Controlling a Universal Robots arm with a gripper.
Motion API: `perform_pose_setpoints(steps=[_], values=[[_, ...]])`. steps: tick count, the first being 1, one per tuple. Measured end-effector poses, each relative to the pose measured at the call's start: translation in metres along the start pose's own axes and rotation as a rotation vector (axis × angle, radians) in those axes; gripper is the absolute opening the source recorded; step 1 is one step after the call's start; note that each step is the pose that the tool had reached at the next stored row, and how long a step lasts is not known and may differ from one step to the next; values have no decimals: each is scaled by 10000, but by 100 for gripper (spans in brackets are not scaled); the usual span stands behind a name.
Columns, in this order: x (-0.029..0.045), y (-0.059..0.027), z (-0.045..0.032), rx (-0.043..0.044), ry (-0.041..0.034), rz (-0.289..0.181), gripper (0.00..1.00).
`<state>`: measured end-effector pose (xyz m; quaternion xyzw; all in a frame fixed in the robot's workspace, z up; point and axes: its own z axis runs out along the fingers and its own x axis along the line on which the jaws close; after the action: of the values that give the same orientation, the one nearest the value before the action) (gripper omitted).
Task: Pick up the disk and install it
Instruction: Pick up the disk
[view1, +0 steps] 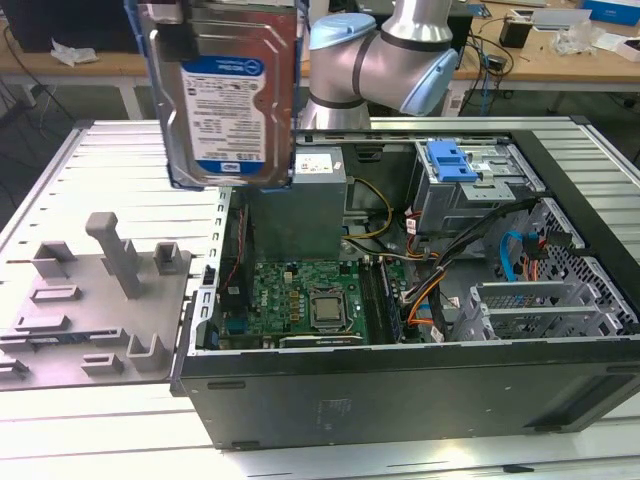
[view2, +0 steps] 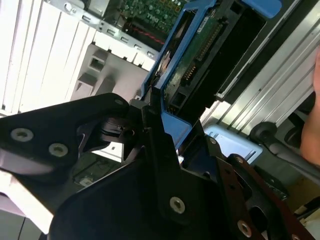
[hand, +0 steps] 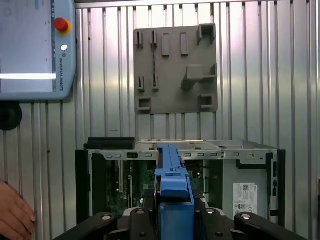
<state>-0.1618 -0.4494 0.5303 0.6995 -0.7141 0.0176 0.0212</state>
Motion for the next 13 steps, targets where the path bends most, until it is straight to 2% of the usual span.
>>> perform_pose_setpoints(steps=[5, 8, 13], values=[[62, -220, 2, 0, -6, -1, 37], [128, -473, 5, 0, -17, -4, 37], [202, -759, 7, 0, -29, -9, 37]])
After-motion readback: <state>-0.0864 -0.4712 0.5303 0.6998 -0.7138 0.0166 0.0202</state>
